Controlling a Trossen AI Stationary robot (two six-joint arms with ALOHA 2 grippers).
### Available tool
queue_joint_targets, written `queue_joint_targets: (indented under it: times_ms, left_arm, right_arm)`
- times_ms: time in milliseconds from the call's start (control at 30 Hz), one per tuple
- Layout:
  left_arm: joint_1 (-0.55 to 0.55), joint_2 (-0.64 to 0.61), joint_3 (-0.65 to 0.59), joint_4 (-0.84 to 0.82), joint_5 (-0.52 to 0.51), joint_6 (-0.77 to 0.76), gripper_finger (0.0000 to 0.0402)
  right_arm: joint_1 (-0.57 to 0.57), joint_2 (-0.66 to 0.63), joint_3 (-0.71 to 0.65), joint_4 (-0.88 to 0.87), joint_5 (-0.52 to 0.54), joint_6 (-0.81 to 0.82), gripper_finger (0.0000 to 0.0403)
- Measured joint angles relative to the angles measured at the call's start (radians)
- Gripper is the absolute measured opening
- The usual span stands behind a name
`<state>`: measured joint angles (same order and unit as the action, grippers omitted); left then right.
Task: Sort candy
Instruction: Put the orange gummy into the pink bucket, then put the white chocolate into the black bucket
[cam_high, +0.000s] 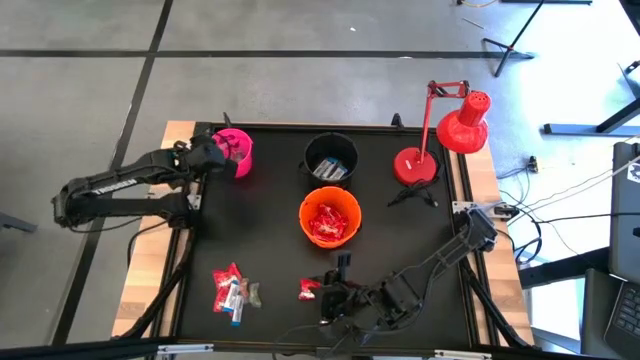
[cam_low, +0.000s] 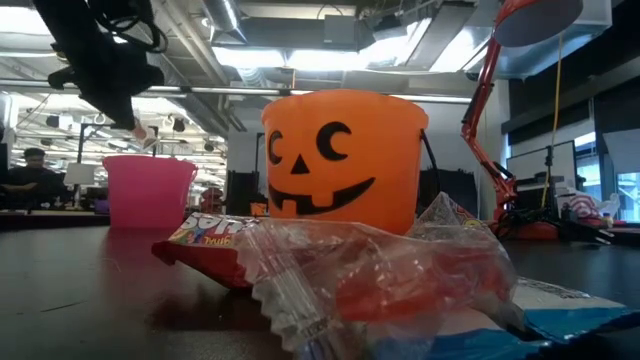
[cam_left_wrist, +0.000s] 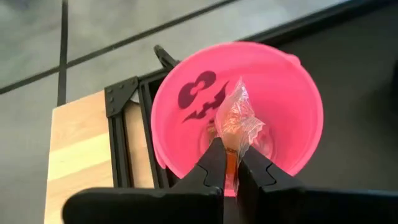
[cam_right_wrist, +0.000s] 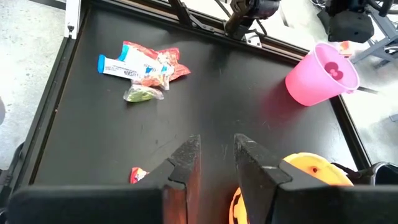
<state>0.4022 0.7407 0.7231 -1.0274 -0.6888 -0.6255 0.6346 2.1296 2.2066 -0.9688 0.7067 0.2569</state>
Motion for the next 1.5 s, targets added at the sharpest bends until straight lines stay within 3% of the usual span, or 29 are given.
queue_joint_targets:
  times_ms: [433,500,667,733,800,1000,1233,1400,1500]
  left_arm:
    - [0.052,0.010,0.000,0.065,0.054,0.134,0.0139]
    - [0.040,-0.002,0.000,0.108,0.173,0.179,0.0148]
    - [-0.062,-0.016,0.001,0.229,0.644,0.240,0.0153]
    - [-0.148,-0.009,0.001,0.213,0.759,0.224,0.0150]
    - [-0.253,-0.006,0.001,0.167,0.807,0.164,0.0148]
    - [-0.646,-0.002,0.001,0.185,0.780,-0.090,0.0147]
    - [-1.086,0.108,0.001,0.451,0.545,-0.263,0.0146]
    - [-1.271,0.283,0.003,0.579,0.420,-0.317,0.0146]
    - [-1.333,0.401,0.045,0.532,0.412,-0.368,0.0146]
  right_arm:
    - [0.000,0.000,0.000,0.000,-0.027,0.000,0.0095]
    - [0.001,0.000,0.000,0.000,-0.027,0.000,0.0095]
    - [0.001,0.000,0.000,-0.002,-0.027,0.000,0.0095]
    - [0.001,0.000,0.000,-0.003,-0.027,0.001,0.0095]
    - [0.001,0.000,0.000,-0.007,-0.036,0.010,0.0095]
    - [0.008,0.000,0.000,-0.014,-0.045,0.032,0.0095]
    - [0.014,0.000,0.000,-0.018,-0.036,0.055,0.0095]
    - [0.014,0.000,0.000,-0.021,-0.026,0.073,0.0095]
    - [0.014,0.000,0.000,-0.021,-0.026,0.080,0.0095]
